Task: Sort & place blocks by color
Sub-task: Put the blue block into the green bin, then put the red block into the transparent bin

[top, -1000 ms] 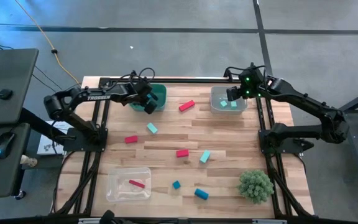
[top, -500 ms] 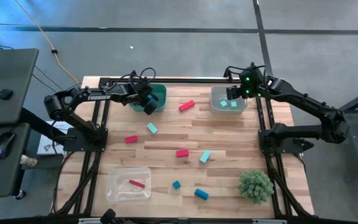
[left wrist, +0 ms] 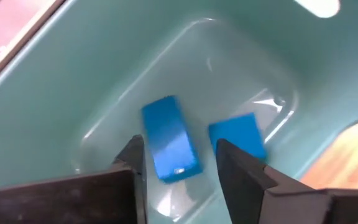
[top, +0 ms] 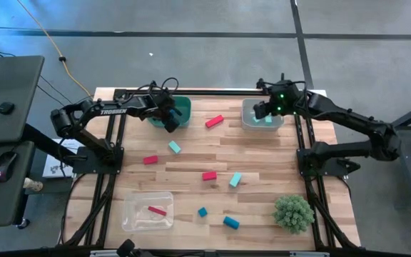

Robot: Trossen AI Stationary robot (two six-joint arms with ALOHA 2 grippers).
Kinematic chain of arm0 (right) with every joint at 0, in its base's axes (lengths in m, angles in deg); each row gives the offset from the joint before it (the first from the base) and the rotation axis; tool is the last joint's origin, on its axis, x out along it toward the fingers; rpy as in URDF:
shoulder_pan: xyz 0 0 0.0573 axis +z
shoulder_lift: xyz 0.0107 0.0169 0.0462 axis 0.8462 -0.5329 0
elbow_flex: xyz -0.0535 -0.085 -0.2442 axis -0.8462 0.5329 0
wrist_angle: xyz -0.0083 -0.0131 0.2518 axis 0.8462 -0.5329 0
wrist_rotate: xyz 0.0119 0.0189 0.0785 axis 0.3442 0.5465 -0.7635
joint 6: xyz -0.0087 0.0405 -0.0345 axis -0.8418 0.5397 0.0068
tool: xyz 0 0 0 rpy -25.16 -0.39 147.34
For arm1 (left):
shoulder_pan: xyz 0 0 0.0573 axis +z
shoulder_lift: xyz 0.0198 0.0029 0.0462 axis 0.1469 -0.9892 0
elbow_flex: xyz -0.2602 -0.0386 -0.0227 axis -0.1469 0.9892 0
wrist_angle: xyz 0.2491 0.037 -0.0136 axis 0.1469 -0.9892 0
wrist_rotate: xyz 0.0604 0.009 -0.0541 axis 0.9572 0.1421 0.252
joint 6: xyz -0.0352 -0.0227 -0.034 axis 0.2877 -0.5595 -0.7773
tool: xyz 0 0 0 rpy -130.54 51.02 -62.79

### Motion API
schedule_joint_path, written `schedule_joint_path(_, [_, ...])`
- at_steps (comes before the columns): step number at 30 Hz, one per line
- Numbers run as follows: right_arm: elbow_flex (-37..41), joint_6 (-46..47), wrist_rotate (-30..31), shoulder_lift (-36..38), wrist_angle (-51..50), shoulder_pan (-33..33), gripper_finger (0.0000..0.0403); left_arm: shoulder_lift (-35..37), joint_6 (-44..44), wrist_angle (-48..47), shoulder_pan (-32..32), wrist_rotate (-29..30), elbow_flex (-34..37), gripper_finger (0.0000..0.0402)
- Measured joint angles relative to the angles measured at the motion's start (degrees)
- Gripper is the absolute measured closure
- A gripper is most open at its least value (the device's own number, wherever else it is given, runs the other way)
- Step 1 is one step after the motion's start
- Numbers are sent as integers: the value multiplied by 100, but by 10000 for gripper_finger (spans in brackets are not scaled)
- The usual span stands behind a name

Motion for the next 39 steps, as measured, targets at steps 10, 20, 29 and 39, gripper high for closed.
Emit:
schedule_joint_path(10, [0, 240, -26, 0, 318, 871, 222, 0, 128, -280, 88, -339, -244, 263])
schedule_joint_path(20, [0, 237, -30, 0, 1217, 1584, 222, 0, 344, -1161, 72, -641, -1103, 263])
schedule_joint_path(29, [0, 46, -445, -16, 1702, 2011, 221, 170, 488, -1896, 26, -1579, -1851, 263])
schedule_joint_path(39, [-1, -936, -402, -159, 3288, 2376, 170, 1266, -473, -2037, -379, -1825, -2094, 264])
